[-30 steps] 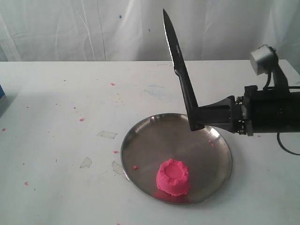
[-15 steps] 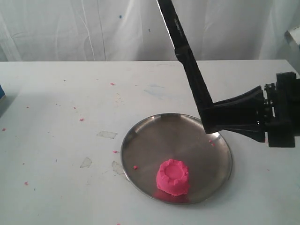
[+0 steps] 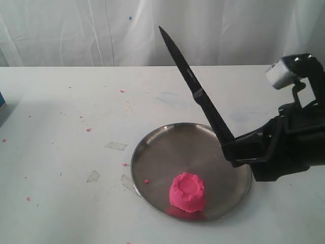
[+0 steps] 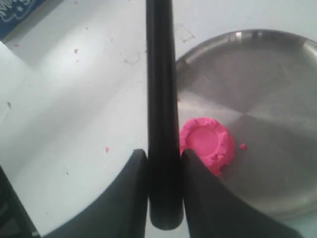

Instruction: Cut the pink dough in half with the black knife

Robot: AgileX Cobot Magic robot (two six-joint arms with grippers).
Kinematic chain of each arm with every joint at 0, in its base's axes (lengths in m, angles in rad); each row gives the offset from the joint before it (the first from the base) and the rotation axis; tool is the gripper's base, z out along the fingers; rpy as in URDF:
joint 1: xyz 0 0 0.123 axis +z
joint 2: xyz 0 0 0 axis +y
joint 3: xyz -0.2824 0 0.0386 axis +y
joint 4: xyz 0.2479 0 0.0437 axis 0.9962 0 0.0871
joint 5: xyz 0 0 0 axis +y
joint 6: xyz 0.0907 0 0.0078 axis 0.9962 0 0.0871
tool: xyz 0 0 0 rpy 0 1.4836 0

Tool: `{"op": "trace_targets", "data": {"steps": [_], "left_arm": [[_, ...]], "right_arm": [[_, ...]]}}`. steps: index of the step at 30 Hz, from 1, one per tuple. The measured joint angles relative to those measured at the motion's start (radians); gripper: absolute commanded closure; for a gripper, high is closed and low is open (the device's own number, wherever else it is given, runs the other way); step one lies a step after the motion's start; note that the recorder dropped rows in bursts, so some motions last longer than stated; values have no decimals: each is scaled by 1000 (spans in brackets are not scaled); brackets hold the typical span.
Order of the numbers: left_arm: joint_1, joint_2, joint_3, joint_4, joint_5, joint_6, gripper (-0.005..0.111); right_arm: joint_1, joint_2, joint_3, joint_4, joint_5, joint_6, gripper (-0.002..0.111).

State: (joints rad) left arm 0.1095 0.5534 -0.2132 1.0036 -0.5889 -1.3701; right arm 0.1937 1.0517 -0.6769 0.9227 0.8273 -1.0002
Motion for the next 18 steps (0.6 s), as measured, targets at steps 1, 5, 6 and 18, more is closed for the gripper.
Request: {"op": "trace_targets", "data": {"steps": [1, 5, 6, 18], "left_arm": [[-5, 38, -6, 27, -3, -14, 107], [-66, 262, -102, 253, -25, -111, 107], [-101, 324, -147, 385, -27, -171, 107], [-510, 749, -327, 695, 261, -44, 107]], "right_arm": [[6, 0, 0, -28, -5, 13, 108], [70, 0, 0, -281, -37, 215, 108], [107, 0, 0, -369, -39, 280, 108], [231, 199, 0, -648, -60, 538, 108]]}}
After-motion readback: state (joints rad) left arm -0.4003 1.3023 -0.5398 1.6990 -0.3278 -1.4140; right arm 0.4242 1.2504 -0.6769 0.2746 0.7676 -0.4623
